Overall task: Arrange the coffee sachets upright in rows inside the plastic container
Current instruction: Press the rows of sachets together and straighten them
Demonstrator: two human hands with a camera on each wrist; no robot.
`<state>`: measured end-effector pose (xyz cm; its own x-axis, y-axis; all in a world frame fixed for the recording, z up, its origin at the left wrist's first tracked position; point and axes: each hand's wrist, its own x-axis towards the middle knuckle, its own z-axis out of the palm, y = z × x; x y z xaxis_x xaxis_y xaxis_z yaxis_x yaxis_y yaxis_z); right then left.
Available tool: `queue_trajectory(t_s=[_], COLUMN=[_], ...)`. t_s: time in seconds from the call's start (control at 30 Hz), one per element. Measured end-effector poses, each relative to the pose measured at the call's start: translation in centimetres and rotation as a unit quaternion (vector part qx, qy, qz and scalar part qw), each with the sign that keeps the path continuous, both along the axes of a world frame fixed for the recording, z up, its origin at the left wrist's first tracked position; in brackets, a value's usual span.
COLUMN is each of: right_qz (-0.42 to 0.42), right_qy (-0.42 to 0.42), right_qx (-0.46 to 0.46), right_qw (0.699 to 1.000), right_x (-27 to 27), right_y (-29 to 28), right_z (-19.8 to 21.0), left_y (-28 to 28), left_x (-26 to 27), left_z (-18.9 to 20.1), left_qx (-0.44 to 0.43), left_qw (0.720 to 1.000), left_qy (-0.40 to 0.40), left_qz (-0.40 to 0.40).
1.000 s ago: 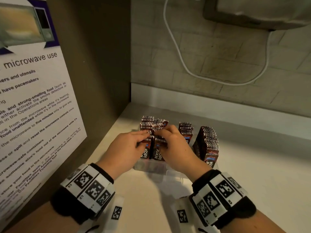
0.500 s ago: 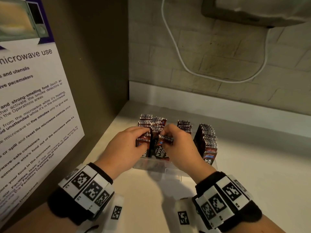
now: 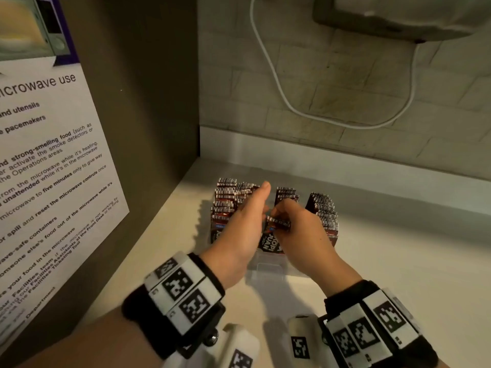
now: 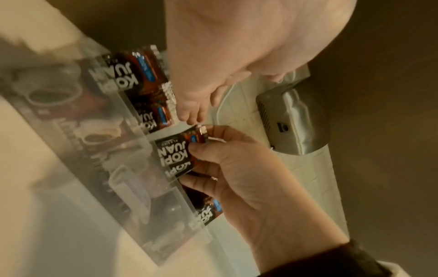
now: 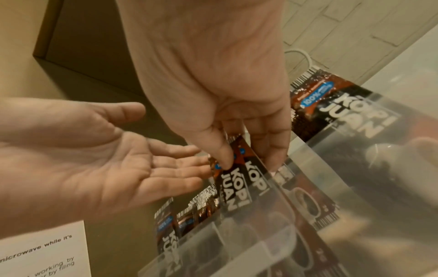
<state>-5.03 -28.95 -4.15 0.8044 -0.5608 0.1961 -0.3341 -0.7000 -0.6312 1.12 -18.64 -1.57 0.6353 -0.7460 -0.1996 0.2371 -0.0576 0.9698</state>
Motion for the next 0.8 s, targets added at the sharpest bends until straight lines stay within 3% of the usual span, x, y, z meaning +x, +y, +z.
queue_trajectory(t_s=[0.37, 0.8], right_qz=[-0.062, -0.064], right_qy=[0.033, -0.025], right_qx=[-0.01, 0.113], right_qw=[0.997, 0.991], right_x=[0.0, 1.5], right_y=[-0.2, -1.4], right_z=[-0.6, -2.1], left_y=[-3.0, -5.4], left_x=[-0.1, 0.0], left_z=[0.3, -0.6], left_qx=[0.048, 0.039], left_qw=[0.992, 0.981], left_qy=[0.105, 0.188], left_qz=[-0.044, 0.014])
